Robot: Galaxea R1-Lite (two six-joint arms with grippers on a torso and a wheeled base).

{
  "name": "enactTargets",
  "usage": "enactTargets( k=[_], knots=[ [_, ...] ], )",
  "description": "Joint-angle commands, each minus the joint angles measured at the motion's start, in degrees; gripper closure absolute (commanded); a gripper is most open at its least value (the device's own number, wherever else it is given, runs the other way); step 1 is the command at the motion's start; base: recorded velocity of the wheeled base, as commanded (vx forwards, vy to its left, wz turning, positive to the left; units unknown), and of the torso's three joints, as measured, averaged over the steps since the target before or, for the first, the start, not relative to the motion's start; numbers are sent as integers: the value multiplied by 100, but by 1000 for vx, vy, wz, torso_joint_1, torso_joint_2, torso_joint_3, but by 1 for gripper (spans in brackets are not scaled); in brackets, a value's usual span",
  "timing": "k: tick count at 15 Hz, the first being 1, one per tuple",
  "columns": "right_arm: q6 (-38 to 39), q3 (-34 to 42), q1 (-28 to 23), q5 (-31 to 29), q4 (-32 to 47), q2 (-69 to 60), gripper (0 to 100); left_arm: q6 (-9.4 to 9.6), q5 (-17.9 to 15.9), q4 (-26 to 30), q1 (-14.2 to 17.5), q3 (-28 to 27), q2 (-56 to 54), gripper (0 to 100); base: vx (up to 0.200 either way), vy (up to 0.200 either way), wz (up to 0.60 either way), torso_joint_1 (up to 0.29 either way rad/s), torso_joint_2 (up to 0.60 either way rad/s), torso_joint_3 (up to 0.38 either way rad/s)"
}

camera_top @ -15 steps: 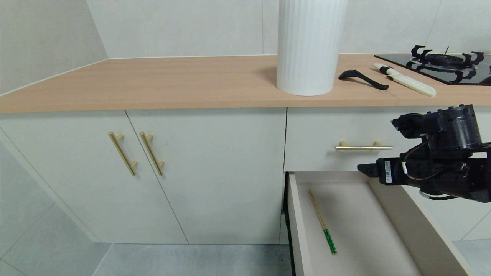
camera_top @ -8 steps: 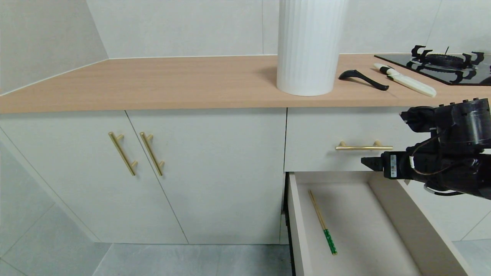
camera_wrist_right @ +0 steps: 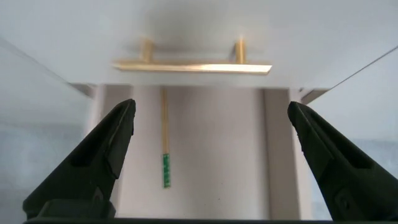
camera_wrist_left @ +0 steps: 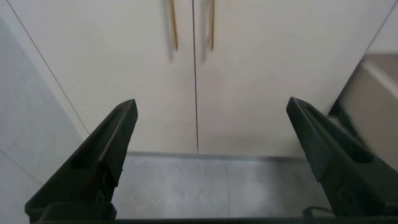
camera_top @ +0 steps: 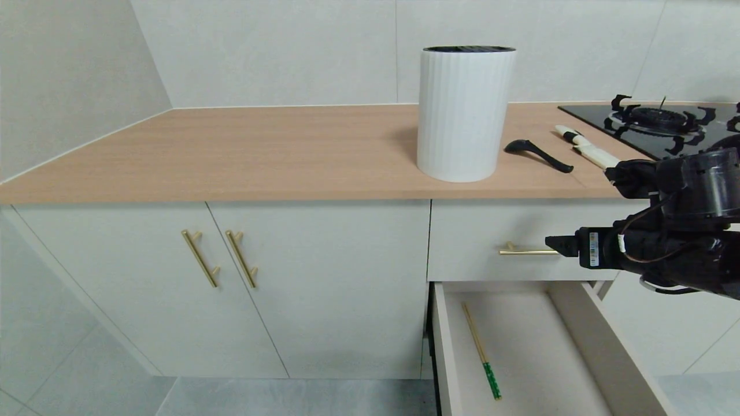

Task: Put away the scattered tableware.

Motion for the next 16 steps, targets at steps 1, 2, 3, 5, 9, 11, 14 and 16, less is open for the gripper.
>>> enactTargets(
  k=[1, 2, 3, 5, 9, 11, 14, 16],
  knots=[
    [-1, -8, -10, -1, -4, 21, 0, -2, 2, 8, -2, 0, 0, 0, 0, 0, 0, 183, -466, -295],
    [8, -8, -18, -1, -21, 21, 0, -2, 2, 8, 7, 0, 0, 0, 0, 0, 0, 178, -471, -290],
    [-1, -8, -36, -1, -56, 29, 0, -2, 2, -1, -2, 0, 0, 0, 0, 0, 0, 173, -461, -286],
    [-1, -8, -106, 8, -74, 38, 0, -2, 2, 8, -2, 0, 0, 0, 0, 0, 0, 186, -461, -283],
    [-1, -8, -124, 16, -74, 73, 0, -2, 2, 8, -2, 0, 0, 0, 0, 0, 0, 204, -475, -278],
    [-1, -8, -124, 16, -74, 73, 0, -2, 2, -1, -2, 0, 0, 0, 0, 0, 0, 210, -491, -281],
    [-1, -17, -124, 16, -74, 126, 0, -2, 2, -1, -2, 0, 0, 0, 0, 0, 0, 225, -507, -281],
    [-106, -17, -168, 25, -74, 152, 0, -2, 2, -1, -2, 0, 0, 0, 0, 0, 0, 144, -317, -183]
  ],
)
